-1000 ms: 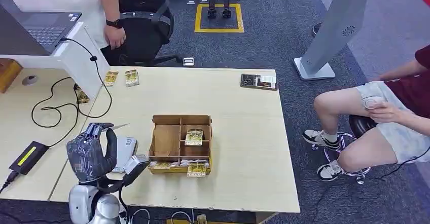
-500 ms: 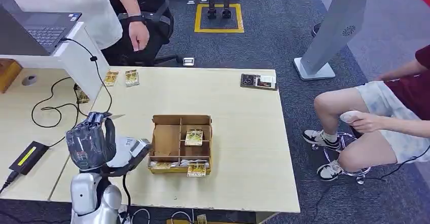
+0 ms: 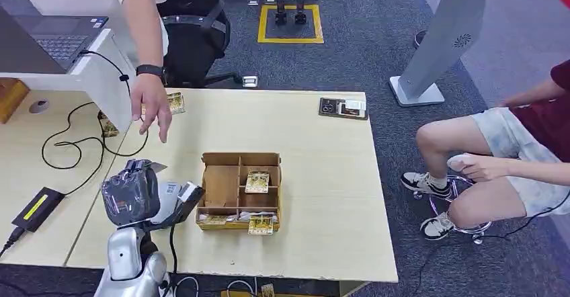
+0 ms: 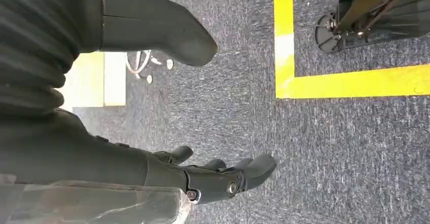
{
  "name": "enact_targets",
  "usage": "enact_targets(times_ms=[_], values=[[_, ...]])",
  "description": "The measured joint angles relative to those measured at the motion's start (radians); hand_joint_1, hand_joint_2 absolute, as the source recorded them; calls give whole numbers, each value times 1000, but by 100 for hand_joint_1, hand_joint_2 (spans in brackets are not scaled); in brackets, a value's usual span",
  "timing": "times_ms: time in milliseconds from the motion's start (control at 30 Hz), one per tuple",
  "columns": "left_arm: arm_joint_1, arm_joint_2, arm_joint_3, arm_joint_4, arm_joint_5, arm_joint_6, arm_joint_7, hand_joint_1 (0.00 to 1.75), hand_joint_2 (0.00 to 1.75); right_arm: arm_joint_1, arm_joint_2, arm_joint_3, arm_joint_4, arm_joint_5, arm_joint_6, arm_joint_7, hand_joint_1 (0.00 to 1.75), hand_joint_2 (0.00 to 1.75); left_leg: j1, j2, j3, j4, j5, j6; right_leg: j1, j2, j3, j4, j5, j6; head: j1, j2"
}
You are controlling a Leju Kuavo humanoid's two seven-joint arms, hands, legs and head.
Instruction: Pass the card to the sensor for recognition and then transmit it.
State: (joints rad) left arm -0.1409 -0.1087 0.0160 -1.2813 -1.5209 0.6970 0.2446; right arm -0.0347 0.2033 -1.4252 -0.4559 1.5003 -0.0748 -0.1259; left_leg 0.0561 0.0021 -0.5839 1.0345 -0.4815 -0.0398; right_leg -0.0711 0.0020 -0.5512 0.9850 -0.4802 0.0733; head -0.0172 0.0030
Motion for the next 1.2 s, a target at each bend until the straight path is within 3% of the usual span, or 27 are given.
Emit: enact_targets(times_ms=[333, 467, 600, 767, 867, 1200], values=[[-36, 52, -93, 171, 0, -53, 43, 175, 175, 1, 0, 0, -4, 0, 24, -2, 0, 175, 0, 0, 0, 0, 0, 0, 0, 0, 0, 0, 0, 0, 0, 0], [-45, 69, -127, 200, 2, -135, 71, 175, 175, 1, 0, 0, -18, 1, 44, -3, 0, 175, 0, 0, 0, 0, 0, 0, 0, 0, 0, 0, 0, 0, 0, 0], [-58, 81, -156, 212, 5, -149, 86, 175, 175, 1, 0, 0, -33, 1, 56, -3, 0, 175, 0, 0, 0, 0, 0, 0, 0, 0, 0, 0, 0, 0, 0, 0], [-79, 101, -196, 233, 0, -213, 127, 175, 175, 2, 2, -1, -49, 2, 68, -3, 0, 175, 0, -1, 1, 0, 0, 0, 0, 0, 2, 0, 0, 0, 0, 0], [-99, 112, -228, 267, -1, -286, 141, 175, 175, 2, 3, -2, -58, 3, 78, -2, 0, 175, 0, -1, 3, 0, 0, 0, 0, 0, 4, 0, 0, 0, 0, 0], [-149, 119, -278, 317, 39, -415, 132, 175, 175, 2, 11, -2, -92, 16, 101, 4, 0, 175, 0, -4, 10, -1, 0, 1, 0, -6, 14, 0, -2, 2, 0, 0]])
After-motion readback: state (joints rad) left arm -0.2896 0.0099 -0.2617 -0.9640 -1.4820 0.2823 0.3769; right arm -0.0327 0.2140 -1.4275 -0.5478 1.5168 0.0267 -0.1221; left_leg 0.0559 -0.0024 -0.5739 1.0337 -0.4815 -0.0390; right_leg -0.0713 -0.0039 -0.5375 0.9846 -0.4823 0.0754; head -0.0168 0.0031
